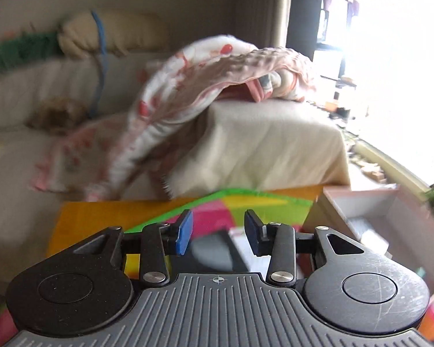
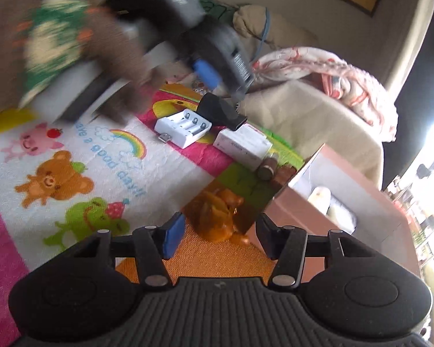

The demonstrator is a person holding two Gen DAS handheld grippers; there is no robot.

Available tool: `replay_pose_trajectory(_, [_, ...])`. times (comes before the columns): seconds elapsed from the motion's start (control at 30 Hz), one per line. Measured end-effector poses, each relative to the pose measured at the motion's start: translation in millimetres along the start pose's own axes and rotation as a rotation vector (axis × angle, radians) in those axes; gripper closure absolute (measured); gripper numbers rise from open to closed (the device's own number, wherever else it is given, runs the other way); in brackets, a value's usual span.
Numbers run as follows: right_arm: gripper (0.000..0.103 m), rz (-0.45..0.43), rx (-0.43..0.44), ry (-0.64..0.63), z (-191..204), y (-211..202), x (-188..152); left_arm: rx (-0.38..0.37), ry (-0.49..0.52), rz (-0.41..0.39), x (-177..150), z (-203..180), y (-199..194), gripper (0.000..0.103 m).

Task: Organize rigid objects
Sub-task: 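Grasp the black hair-dryer nozzle on the mat with the left tool, then grasp the orange toy dog with the right tool while the left holds the nozzle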

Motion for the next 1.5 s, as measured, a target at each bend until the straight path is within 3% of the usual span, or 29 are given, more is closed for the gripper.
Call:
replay_pose_trajectory(0.1, [0.047,-0.009,0.054,0.069,-3.5,-0.8,-2.5,-0.035,-0.11,0.122,4.2,18.2,35.8,0.06])
replay_pose_trajectory(0.2, [0.047,-0.016,0.062,0.092,-4.2,-2.0,-6.4,-0.049,-0.124,0.199,-9.1,26.4,47.8,0.061])
replay_pose_trajectory(0.53, [0.046,-0.027,0.09,0.141,-5.7,-2.0,-6.1,-0.202,-0.02,0.271,-84.6,-7.6,-33.1,0.06])
replay_pose_trajectory(0.8, [0.049,-0.012,0.066,0.14,-6.3,11.1,2.9,-0.194,0.034,0.265,-128.1,-14.1,-87.5,0.058])
replay_pose_trajectory(0.83, [0.052,-0.006,0.069,0.141,-6.4,12.0,2.6,-0.192,0.04,0.266,-131.2,-15.2,-92.0,0.058])
replay_pose_trajectory(0.9, [0.075,0.013,0.065,0.133,-7.0,11.9,1.1,-0.179,0.07,0.272,-137.6,-19.5,-99.1,0.057])
replay_pose_trajectory(1.07, [0.078,0.025,0.076,0.131,-13.2,-6.0,-10.8,-0.145,0.236,0.297,-152.5,-42.3,-104.1,0.053])
replay_pose_trajectory(1.2, [0.078,0.062,0.053,0.13,-26.1,-30.8,-36.8,-0.092,0.346,0.365,-173.9,-51.2,-104.0,0.05])
replay_pose_trajectory(1.33, [0.079,0.088,0.006,0.11,-43.9,-56.7,-64.8,-0.088,0.345,0.352,-176.1,-54.8,-106.1,0.05])
replay_pose_trajectory(1.37, [0.078,0.097,-0.007,0.103,-47.4,-61.3,-70.5,-0.099,0.329,0.348,-177.0,-56.6,-106.6,0.05])
replay_pose_trajectory(1.43, [0.068,0.113,-0.033,0.122,-54.6,-68.0,-79.8,-0.105,0.315,0.342,-179.1,-59.1,-105.6,0.05])
replay_pose_trajectory(1.5, [0.035,0.115,-0.045,0.164,-61.0,-72.0,-86.3,-0.108,0.319,0.333,-181.3,-64.0,-106.5,0.05])
Point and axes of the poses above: each gripper's, at about its wrist camera, not at the fingertips, and y roughly the way its jaws point, z to its left, x to its top, the point moved 10 cm from there along y, roughly the way its jaws point, and after that the axes turned 12 degrees about -y, right-handed, at the moved point
